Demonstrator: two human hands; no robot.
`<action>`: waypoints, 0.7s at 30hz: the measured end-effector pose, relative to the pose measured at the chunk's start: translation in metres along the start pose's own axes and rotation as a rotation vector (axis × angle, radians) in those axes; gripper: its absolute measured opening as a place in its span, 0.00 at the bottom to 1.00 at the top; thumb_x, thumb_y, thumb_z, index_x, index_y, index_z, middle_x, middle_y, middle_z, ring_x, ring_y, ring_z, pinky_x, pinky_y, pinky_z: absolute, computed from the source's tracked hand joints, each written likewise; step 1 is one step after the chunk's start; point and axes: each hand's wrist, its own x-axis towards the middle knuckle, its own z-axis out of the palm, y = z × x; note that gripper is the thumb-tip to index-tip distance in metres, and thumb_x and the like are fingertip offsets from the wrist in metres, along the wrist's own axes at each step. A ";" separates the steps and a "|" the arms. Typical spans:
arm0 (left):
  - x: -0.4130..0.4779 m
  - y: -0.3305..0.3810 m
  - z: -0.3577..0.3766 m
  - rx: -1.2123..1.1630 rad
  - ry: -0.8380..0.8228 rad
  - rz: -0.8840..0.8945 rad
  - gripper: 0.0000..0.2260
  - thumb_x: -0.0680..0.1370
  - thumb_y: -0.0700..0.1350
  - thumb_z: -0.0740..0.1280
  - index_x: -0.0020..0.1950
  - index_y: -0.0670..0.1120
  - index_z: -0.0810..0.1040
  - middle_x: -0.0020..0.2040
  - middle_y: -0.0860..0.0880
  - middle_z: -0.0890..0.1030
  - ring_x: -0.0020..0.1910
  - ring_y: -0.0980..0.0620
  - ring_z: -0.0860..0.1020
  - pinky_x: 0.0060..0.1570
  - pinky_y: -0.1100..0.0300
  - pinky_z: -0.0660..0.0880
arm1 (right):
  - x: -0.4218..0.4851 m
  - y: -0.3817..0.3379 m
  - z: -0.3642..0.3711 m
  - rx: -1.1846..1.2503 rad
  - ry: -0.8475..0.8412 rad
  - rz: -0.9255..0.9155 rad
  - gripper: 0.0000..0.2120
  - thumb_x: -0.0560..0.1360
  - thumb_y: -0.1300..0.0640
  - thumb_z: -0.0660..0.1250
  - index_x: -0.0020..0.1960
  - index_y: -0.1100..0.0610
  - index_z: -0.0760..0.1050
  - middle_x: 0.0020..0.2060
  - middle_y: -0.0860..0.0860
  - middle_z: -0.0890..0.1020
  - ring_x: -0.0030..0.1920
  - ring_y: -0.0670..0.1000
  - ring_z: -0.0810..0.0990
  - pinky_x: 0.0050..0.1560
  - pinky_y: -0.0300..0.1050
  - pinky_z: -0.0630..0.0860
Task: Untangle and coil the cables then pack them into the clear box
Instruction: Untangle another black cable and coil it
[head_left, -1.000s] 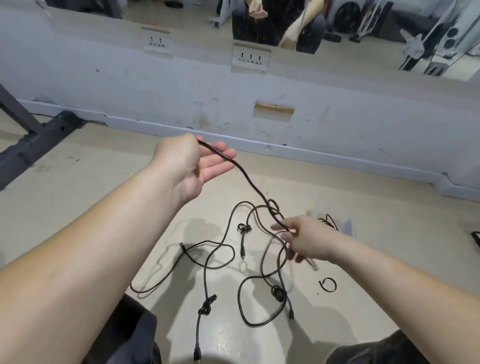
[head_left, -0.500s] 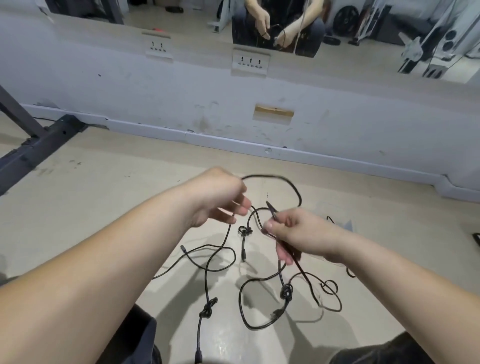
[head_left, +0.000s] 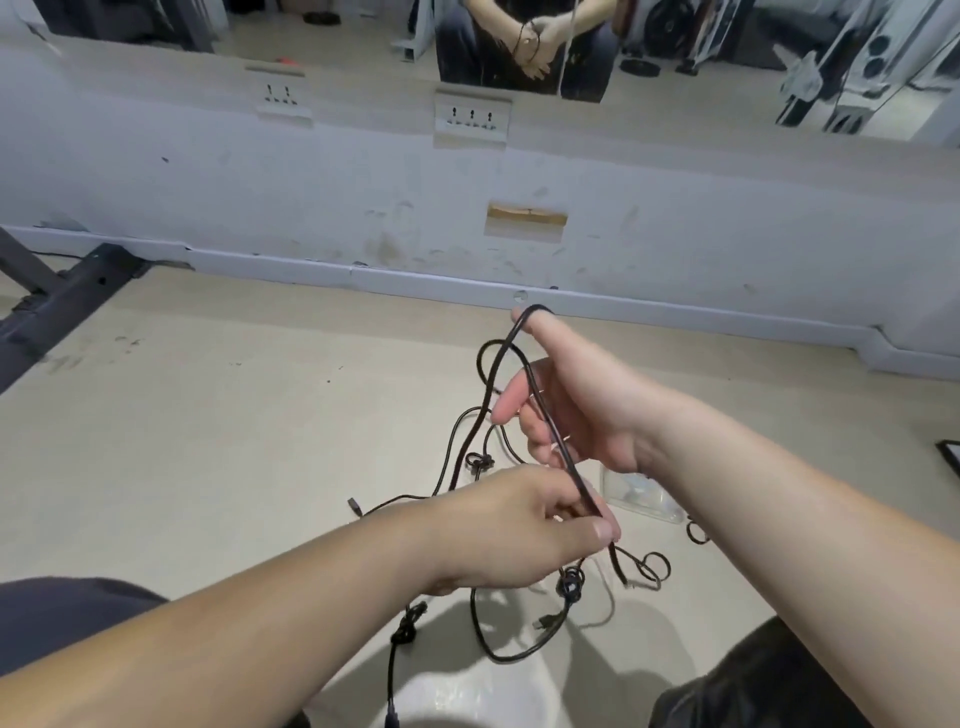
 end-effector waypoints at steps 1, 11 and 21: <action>0.001 0.003 -0.001 -0.046 -0.001 0.010 0.11 0.83 0.53 0.66 0.54 0.46 0.81 0.46 0.57 0.85 0.42 0.57 0.79 0.51 0.47 0.79 | 0.004 0.001 -0.002 -0.007 0.002 0.027 0.39 0.73 0.25 0.55 0.43 0.60 0.84 0.26 0.55 0.74 0.25 0.54 0.73 0.30 0.43 0.70; -0.019 0.032 -0.045 -0.297 -0.078 -0.187 0.18 0.87 0.53 0.56 0.48 0.43 0.78 0.29 0.42 0.79 0.24 0.44 0.81 0.25 0.59 0.78 | 0.027 0.031 -0.026 -0.032 0.330 0.122 0.22 0.80 0.40 0.62 0.57 0.60 0.76 0.34 0.54 0.82 0.31 0.55 0.82 0.40 0.50 0.80; -0.025 0.037 -0.049 -0.488 0.074 -0.022 0.18 0.88 0.52 0.55 0.52 0.41 0.77 0.37 0.41 0.84 0.36 0.41 0.86 0.34 0.54 0.82 | 0.018 0.030 -0.014 -0.353 0.329 0.069 0.12 0.76 0.58 0.61 0.44 0.64 0.80 0.30 0.59 0.84 0.28 0.57 0.83 0.33 0.48 0.80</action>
